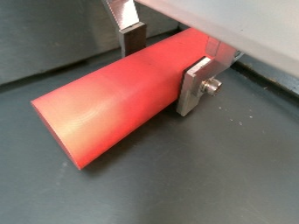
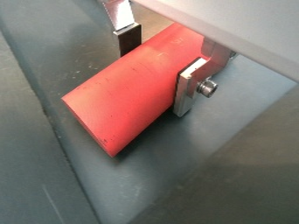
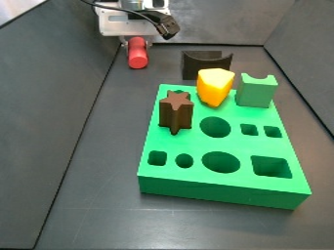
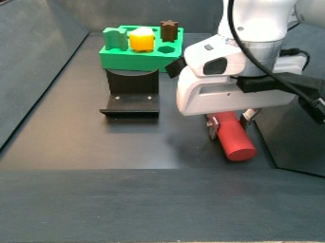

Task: Pick up the oval object. Move up. Place the oval object on the fixture. Regrasp the oval object. Move to above the board. Insert the oval object.
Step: Pick up the oval object, then move up, then place the oval object on the fixture.

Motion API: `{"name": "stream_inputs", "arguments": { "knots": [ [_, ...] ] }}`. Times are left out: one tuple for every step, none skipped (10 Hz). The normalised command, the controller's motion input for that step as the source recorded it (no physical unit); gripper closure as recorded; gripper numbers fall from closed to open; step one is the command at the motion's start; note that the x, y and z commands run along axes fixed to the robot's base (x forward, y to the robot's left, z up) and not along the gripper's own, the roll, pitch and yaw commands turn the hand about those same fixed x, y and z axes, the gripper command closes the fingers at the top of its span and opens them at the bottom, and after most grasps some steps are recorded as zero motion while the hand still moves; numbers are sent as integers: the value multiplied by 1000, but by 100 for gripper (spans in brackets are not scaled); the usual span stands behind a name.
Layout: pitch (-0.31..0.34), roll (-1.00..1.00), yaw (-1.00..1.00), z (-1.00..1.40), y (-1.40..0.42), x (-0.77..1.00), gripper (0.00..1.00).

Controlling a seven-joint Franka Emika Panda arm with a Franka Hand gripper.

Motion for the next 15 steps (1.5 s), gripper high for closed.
{"name": "stream_inputs", "arguments": {
  "knots": [
    [0, 0, 0, 0, 0, 0, 100],
    [0, 0, 0, 0, 0, 0, 100],
    [0, 0, 0, 0, 0, 0, 100],
    [0, 0, 0, 0, 0, 0, 100],
    [0, 0, 0, 833, 0, 0, 100],
    [10, -12, 17, 822, -65, -31, 100],
    [14, 6, 15, 699, -54, -49, 100],
    [15, 21, 10, 615, -37, -45, 100],
    [36, 47, -6, 431, -15, -29, 100],
    [48, 57, -10, 337, -13, -26, 100],
    [0, 0, 0, 1000, 0, 0, 100],
    [17, 24, -3, 1000, 4, -3, 100],
    [29, 27, -6, 1000, 5, -10, 100],
    [39, 43, -16, 1000, 7, -17, 100],
    [50, 63, -25, 1000, 7, -23, 100]
  ]
}}
